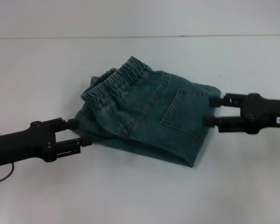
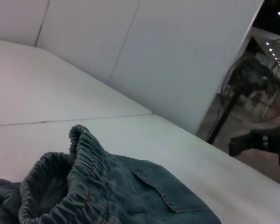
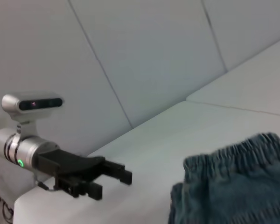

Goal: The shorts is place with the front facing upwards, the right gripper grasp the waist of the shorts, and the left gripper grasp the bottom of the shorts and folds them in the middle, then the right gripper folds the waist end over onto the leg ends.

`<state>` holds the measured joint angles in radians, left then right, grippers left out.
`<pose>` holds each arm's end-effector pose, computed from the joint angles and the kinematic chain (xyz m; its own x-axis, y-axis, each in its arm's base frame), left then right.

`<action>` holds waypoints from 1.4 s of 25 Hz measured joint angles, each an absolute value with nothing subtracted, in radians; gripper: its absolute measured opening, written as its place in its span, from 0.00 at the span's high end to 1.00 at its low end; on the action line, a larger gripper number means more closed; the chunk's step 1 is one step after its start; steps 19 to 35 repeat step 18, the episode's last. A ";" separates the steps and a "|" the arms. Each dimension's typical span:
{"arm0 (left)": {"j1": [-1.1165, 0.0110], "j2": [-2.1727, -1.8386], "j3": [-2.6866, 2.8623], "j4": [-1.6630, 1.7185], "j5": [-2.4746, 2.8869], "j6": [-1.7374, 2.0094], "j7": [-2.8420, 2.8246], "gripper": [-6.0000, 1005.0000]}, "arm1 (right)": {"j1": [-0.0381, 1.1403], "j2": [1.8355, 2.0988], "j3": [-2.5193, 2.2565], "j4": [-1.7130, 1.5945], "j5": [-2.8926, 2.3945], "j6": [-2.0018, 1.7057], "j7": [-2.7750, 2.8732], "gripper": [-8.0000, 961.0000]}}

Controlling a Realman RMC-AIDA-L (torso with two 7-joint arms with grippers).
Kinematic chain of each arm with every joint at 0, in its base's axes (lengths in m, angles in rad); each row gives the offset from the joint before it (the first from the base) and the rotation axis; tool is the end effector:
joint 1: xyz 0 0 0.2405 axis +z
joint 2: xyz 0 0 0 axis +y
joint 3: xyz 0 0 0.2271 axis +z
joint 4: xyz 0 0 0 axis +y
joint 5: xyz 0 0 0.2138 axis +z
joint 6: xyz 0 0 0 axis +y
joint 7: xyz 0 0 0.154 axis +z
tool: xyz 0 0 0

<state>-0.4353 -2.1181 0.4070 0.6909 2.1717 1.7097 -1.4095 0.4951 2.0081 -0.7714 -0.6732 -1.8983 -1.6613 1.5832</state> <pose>-0.2760 0.2803 0.0181 0.6699 0.4690 0.5756 0.6165 -0.7833 -0.0793 0.2374 0.3147 0.0293 0.7043 -0.4750 -0.5276 -0.5542 -0.8323 0.0095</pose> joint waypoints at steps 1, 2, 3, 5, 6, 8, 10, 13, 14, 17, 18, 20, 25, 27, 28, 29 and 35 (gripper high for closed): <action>-0.439 -2.117 0.411 0.691 2.173 1.710 -1.414 0.41 | 0.481 2.007 -0.769 -0.667 -1.899 -1.662 1.569 0.09; -0.441 -2.116 0.415 0.692 2.174 1.710 -1.420 0.39 | 0.470 2.006 -0.768 -0.663 -1.899 -1.662 1.562 0.09; -0.444 -2.115 0.422 0.696 2.175 1.709 -1.427 0.36 | 0.459 2.006 -0.766 -0.661 -1.899 -1.661 1.554 0.09; -0.446 -2.114 0.430 0.701 2.176 1.707 -1.434 0.32 | 0.439 2.005 -0.759 -0.654 -1.900 -1.657 1.542 0.09; -0.448 -2.113 0.433 0.704 2.177 1.707 -1.437 0.30 | 0.439 2.005 -0.759 -0.654 -1.900 -1.657 1.542 0.09; -0.450 -2.113 0.435 0.707 2.177 1.708 -1.443 0.24 | 0.436 2.003 -0.754 -0.639 -1.900 -1.655 1.535 0.09; -0.451 -2.113 0.435 0.709 2.178 1.709 -1.447 0.17 | 0.435 2.002 -0.753 -0.636 -1.900 -1.654 1.534 0.09; -0.452 -2.114 0.435 0.712 2.178 1.707 -1.452 0.11 | 0.435 2.000 -0.753 -0.634 -1.899 -1.652 1.530 0.09; -0.451 -2.114 0.434 0.713 2.178 1.705 -1.453 0.11 | 0.435 2.000 -0.753 -0.634 -1.899 -1.652 1.527 0.09; -0.450 -2.114 0.434 0.717 2.178 1.704 -1.457 0.11 | 0.434 2.001 -0.754 -0.634 -1.899 -1.651 1.522 0.09; -0.449 -2.114 0.434 0.718 2.178 1.704 -1.458 0.11 | 0.434 2.002 -0.755 -0.634 -1.899 -1.651 1.521 0.09; -0.449 -2.114 0.434 0.718 2.178 1.704 -1.458 0.11 | 0.434 2.002 -0.755 -0.634 -1.899 -1.651 1.521 0.09; -0.449 -2.114 0.434 0.718 2.178 1.704 -1.458 0.11 | 0.434 2.002 -0.755 -0.634 -1.899 -1.651 1.521 0.09; -0.449 -2.114 0.434 0.718 2.178 1.704 -1.458 0.11 | 0.434 2.002 -0.755 -0.634 -1.899 -1.651 1.521 0.09; -0.449 -2.114 0.434 0.718 2.178 1.704 -1.458 0.11 | 0.434 2.002 -0.755 -0.634 -1.899 -1.651 1.521 0.09; -0.449 -2.114 0.434 0.718 2.178 1.704 -1.458 0.11 | 0.434 2.002 -0.755 -0.634 -1.899 -1.651 1.521 0.09; -0.449 -2.114 0.434 0.718 2.178 1.704 -1.458 0.11 | 0.434 2.002 -0.755 -0.634 -1.899 -1.651 1.521 0.09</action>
